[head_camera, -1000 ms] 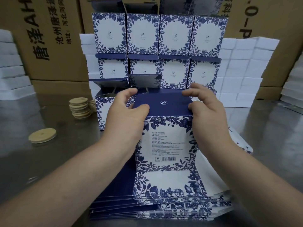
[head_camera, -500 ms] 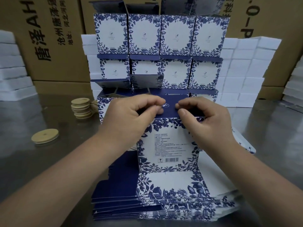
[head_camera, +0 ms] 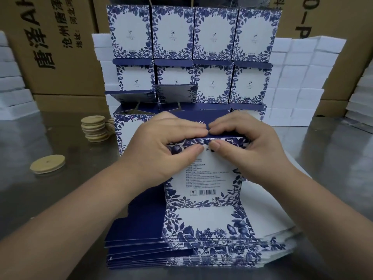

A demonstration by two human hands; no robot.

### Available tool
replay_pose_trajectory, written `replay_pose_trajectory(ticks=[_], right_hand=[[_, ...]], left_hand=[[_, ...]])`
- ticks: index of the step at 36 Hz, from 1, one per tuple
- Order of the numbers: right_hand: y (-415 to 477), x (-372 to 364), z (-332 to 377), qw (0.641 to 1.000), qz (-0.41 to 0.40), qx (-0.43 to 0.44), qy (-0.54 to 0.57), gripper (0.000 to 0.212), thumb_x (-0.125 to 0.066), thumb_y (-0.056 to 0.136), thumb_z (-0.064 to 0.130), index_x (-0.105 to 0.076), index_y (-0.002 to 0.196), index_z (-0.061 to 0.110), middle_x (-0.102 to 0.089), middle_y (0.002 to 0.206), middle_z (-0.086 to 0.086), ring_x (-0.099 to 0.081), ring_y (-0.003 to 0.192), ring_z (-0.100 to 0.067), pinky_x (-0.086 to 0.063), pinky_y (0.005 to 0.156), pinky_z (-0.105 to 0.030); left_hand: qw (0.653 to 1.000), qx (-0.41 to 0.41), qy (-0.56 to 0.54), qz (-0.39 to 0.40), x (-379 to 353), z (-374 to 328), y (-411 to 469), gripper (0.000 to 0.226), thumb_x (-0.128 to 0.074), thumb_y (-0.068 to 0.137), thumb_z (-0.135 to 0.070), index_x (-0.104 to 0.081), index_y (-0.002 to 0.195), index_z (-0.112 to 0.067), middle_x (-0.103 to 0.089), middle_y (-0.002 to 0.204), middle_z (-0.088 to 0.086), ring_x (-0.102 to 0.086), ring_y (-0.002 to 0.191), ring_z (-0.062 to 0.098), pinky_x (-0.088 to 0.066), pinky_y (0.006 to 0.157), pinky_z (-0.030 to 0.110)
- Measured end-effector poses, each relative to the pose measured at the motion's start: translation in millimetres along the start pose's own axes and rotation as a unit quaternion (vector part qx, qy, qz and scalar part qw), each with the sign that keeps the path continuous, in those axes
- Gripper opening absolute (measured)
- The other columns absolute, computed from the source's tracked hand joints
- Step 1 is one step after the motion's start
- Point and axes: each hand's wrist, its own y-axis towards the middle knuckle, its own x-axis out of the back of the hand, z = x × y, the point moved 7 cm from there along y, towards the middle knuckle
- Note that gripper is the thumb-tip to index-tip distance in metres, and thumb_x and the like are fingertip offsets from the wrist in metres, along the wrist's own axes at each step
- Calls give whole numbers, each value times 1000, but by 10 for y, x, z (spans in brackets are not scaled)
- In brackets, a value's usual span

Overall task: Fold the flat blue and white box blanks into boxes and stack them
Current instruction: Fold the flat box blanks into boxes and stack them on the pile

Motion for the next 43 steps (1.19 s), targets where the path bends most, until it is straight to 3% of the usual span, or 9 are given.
replay_pose_trajectory(ticks=[5, 7, 16, 21, 23, 29, 34, 38, 43], right_hand=[[-10, -9, -17, 1000, 2, -6, 28, 16, -64, 73, 34, -59, 88, 39, -62, 94, 23, -58, 95, 7, -45, 92, -28], [-11, -14, -13, 999, -7, -3, 34, 15, -65, 74, 33, -60, 88, 38, -63, 94, 22, -59, 95, 6, -47, 91, -33], [-32, -14, -63, 998, -45, -2, 36, 13, -67, 74, 32, -68, 88, 30, -63, 85, 27, -61, 87, 6, -49, 85, -29], [-20, -16, -72, 999, -30, -16, 38, 33, -66, 74, 35, -62, 107, 31, -64, 83, 34, -62, 87, 2, -49, 83, -26], [-21, -10, -73, 999, -25, -16, 45, 27, -67, 74, 33, -66, 100, 28, -65, 80, 29, -63, 86, 2, -50, 82, -24], [11, 31, -91, 997, 37, -38, 51, 27, -68, 74, 17, -64, 96, 32, -65, 96, 18, -62, 94, 2, -47, 88, -20], [19, 153, -163, 990, 88, -83, 72, 28, -71, 72, 18, -66, 96, 32, -66, 97, 24, -60, 105, 6, -42, 99, -16], [18, 154, -167, 988, 112, -84, 66, 29, -66, 73, 30, -63, 102, 32, -65, 102, 26, -57, 109, 8, -41, 98, -14], [3, 153, -178, 993, 96, -61, 30, 29, -61, 79, 18, -61, 105, 31, -63, 102, 21, -57, 109, 7, -42, 99, -16]], left_hand=[[998, 42, -34, -37, -8, 55, -50, 35, -68, 75, -19, -59, 109, -19, -57, 104, -21, -51, 114, 2, -35, 106, 21], [997, 45, -37, -44, -11, 59, -55, 34, -66, 75, -17, -59, 108, -19, -57, 103, -21, -52, 111, -1, -31, 109, 23], [997, 45, -38, -54, 4, 51, -48, 31, -67, 74, -18, -61, 105, -19, -58, 96, -23, -57, 101, -3, -40, 100, 21], [998, 28, -34, -49, 3, 18, -55, 32, -71, 75, -22, -60, 105, -18, -58, 97, -21, -59, 100, -2, -42, 98, 21], [998, 14, -30, -51, 8, -9, -56, 28, -65, 77, -25, -61, 104, -17, -59, 97, -20, -59, 99, -2, -43, 97, 22], [995, 40, -79, -37, 3, 94, -29, 29, -66, 74, -15, -61, 102, -21, -61, 95, -20, -59, 95, -11, -36, 105, 24], [989, 66, -136, 0, 62, 251, -29, 16, -68, 74, -17, -73, 84, -29, -67, 92, -30, -62, 103, -2, -31, 109, 24], [986, 67, -150, -10, 76, 309, -17, 38, -63, 73, -28, -56, 110, -34, -66, 93, -33, -62, 103, 1, -37, 104, 21], [989, 50, -129, -52, 61, 295, -73, 23, -60, 78, -26, -71, 98, -21, -66, 93, -30, -63, 99, -2, -40, 100, 20]])
